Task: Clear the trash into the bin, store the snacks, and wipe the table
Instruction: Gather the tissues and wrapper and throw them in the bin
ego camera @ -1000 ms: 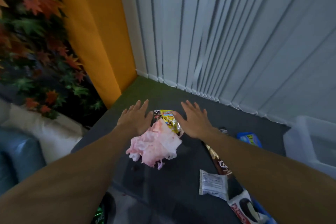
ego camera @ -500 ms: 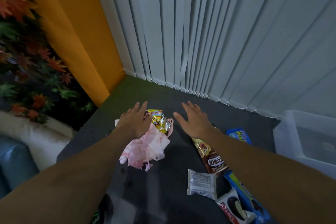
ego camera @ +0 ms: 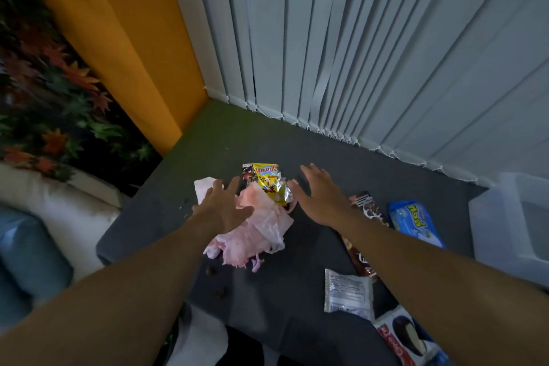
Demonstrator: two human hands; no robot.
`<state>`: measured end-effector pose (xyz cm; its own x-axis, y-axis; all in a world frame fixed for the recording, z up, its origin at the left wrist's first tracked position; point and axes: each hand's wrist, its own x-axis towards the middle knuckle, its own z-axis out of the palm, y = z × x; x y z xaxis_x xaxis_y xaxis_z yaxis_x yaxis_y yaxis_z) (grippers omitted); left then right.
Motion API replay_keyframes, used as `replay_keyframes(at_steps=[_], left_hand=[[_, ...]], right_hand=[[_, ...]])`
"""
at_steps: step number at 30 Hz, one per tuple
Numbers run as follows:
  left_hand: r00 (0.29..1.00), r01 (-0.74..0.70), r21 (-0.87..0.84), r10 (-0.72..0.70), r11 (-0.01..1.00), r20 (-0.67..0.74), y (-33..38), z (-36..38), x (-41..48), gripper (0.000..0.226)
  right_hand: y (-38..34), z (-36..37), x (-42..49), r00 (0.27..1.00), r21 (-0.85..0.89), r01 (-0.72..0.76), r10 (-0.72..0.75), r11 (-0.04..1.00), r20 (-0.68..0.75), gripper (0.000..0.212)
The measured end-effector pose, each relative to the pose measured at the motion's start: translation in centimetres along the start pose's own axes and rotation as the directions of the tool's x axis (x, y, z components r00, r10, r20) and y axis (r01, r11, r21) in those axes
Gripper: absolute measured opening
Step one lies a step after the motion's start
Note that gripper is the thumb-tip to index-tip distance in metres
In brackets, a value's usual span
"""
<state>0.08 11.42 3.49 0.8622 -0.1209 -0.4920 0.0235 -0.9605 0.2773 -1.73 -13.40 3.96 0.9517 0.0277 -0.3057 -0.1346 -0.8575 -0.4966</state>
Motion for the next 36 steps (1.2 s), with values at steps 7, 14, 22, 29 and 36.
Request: replay_keyframes(at_steps=[7,14,22,29,36], left_hand=[[0.957,-0.234,-0.026,0.235,0.972,0.170,-1.6,4.1,2.5,0.128],[0.968,-0.246,-0.049,0.248,0.968,0.034,-3.2,4.3,2.7,0.041],[0.988,-0.107,-0.109,0.094,0.988,-0.119,-3.2,-1.6,1.8,0.051],[0.993,-0.073,-0.115,0.083,0.991,0.080,-2.8,0.1,1.2,0.093],[0.968,-0.032,0.080,0.011,0.996,0.252,-3.3,2.3,1.1,0.104]], right_hand=[[0.0,3.0,0.9,0.999,0.007,-0.024,0.024,1.000,0.040,0.071],[0.1,3.9,1.5,0.999,0.034,-0.014,0.013,0.999,0.032,0.067],[-0.9,3.5,2.1,0.999,0.055,-0.019,0.016,0.998,0.042,0.072],[-1.5,3.5,2.0,0.999,0.026,-0.002,0.001,1.000,0.049,0.070],[-0.8,3.9,1.6,0.999,-0.003,0.008,-0.007,1.000,0.046,0.068]])
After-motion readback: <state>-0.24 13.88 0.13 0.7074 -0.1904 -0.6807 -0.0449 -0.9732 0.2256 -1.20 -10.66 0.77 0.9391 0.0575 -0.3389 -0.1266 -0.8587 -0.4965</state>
